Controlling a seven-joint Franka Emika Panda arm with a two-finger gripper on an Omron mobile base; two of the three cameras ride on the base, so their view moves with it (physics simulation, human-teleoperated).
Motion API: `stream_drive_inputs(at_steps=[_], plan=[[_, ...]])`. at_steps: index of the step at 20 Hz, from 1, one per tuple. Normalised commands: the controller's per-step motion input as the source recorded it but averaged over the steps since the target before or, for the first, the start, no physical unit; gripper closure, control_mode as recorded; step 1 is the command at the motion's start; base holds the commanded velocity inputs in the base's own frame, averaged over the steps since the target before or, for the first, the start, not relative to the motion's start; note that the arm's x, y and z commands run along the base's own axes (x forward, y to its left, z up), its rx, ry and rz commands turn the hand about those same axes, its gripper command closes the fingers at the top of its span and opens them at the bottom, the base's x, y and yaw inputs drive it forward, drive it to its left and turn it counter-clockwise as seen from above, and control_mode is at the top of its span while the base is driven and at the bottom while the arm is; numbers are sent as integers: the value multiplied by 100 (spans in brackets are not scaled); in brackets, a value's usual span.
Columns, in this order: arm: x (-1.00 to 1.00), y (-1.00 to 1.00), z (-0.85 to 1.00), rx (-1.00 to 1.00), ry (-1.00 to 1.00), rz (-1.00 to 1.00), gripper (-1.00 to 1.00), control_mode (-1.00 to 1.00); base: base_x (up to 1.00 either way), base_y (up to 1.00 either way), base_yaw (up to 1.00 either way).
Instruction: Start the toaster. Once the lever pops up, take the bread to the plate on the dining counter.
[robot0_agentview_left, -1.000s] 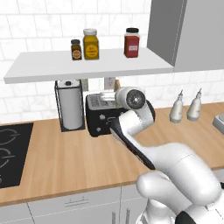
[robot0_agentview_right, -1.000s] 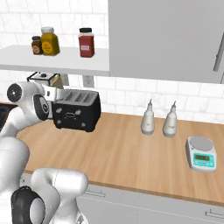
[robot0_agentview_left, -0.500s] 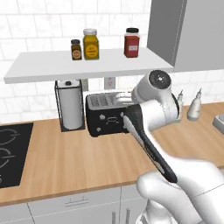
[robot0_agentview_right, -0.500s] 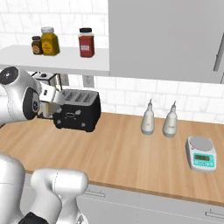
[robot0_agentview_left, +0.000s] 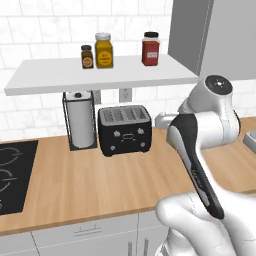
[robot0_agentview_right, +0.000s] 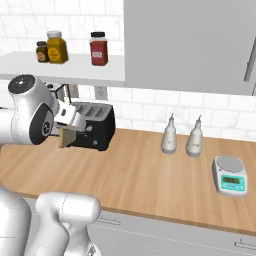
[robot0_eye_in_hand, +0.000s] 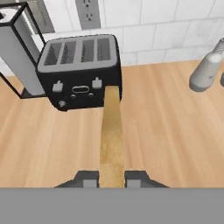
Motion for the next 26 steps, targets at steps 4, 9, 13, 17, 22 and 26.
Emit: stream_drive_inputs(at_steps=[4, 9, 13, 17, 22, 26], plan=[[-71, -27, 0, 0, 2, -3, 100, -100, 0, 0, 0], [-88, -12, 0, 0, 0, -5, 100, -100, 0, 0, 0], [-36, 0, 0, 0, 1, -7, 100, 100, -10, 0, -3], [0, 0, 0, 0, 0, 0, 100, 100, -82, -3, -24], [0, 0, 0, 0, 0, 0, 100, 100, -78, -19, -62], [0, 0, 0, 0, 0, 0, 100, 100, -7, -11, -89]])
